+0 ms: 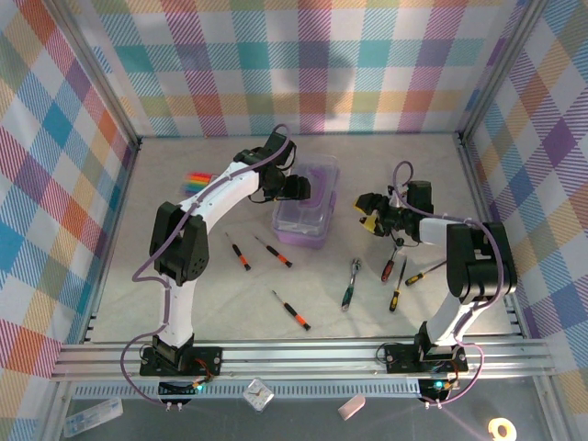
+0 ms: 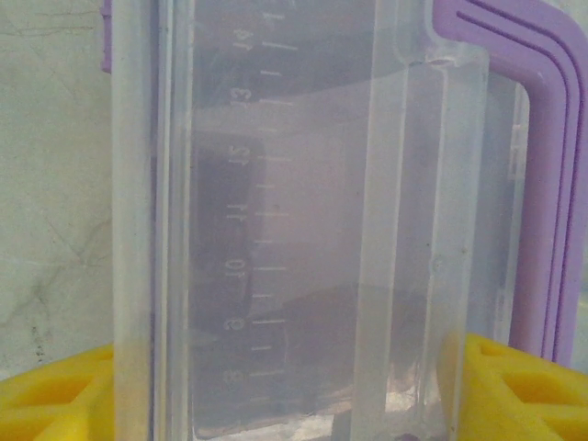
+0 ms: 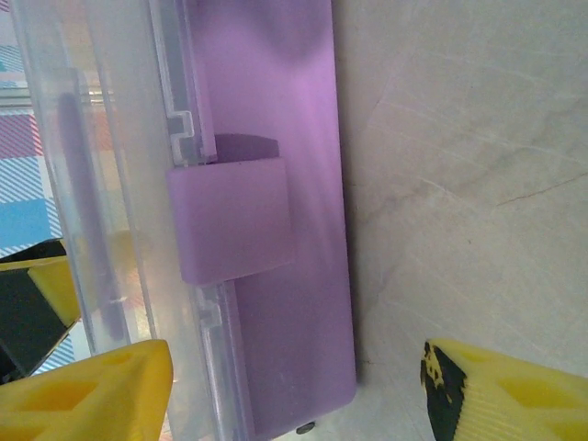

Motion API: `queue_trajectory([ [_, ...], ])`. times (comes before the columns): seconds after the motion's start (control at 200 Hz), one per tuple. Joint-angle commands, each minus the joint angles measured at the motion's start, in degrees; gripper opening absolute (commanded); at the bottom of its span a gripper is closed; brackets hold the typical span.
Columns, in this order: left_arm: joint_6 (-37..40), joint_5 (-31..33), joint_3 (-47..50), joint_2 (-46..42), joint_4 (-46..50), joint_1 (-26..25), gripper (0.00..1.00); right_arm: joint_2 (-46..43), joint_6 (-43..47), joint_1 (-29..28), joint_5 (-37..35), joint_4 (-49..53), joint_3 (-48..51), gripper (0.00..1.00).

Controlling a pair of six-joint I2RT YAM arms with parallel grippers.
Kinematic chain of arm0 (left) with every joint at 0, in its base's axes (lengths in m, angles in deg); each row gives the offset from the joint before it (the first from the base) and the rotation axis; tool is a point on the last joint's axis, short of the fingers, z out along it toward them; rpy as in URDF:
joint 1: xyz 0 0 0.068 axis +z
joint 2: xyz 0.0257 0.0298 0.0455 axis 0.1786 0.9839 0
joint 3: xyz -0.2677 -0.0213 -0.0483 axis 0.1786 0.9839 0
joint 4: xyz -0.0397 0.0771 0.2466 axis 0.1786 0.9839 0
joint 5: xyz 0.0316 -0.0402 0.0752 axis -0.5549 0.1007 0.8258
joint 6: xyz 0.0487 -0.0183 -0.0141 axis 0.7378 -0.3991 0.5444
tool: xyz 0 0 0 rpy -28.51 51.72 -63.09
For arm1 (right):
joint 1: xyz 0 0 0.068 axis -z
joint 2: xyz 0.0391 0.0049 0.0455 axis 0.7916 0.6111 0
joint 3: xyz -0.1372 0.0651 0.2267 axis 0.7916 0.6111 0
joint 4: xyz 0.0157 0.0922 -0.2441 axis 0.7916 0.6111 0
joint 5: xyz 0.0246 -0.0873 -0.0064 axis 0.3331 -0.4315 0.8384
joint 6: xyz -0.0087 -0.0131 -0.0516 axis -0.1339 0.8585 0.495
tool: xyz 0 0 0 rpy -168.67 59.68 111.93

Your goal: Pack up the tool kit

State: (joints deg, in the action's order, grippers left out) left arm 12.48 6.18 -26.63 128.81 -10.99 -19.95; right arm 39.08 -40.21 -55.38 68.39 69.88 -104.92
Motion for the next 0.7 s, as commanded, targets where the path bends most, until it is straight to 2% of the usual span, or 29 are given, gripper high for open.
queue_trajectory([
  [0.0,-2.99,-2.03,1.22,0.42,4.37,-0.76,0.61,-2.46,2.16,0.19,-1.27,1.83,-0.7,0.74],
  [0.105,-2.83,-1.2,0.03,0.83,5.34,-0.85,0.61,-3.15,1.28,0.42,1.78,-4.89,1.02,0.84],
  [0.275,-1.04,-0.8,-2.68,2.67,7.56,-1.8,0.65,-3.24,3.29,0.66,1.11,-4.6,1.54,0.83],
  [0.39,-0.54,0.33,-3.59,3.05,8.03,-2.37,0.67,-0.2,1.71,0.67,5.72,-8.45,1.03,0.78],
  [0.57,-0.26,1.52,-4.57,3.89,8.78,-2.3,0.67,5.36,-1.79,0.76,10.54,-14.63,-0.35,0.75],
  [0.695,0.17,2.26,-3.89,3.91,8.59,-2.46,0.67,7.26,-1.97,0.6,11.56,-14.42,-2.05,0.75],
])
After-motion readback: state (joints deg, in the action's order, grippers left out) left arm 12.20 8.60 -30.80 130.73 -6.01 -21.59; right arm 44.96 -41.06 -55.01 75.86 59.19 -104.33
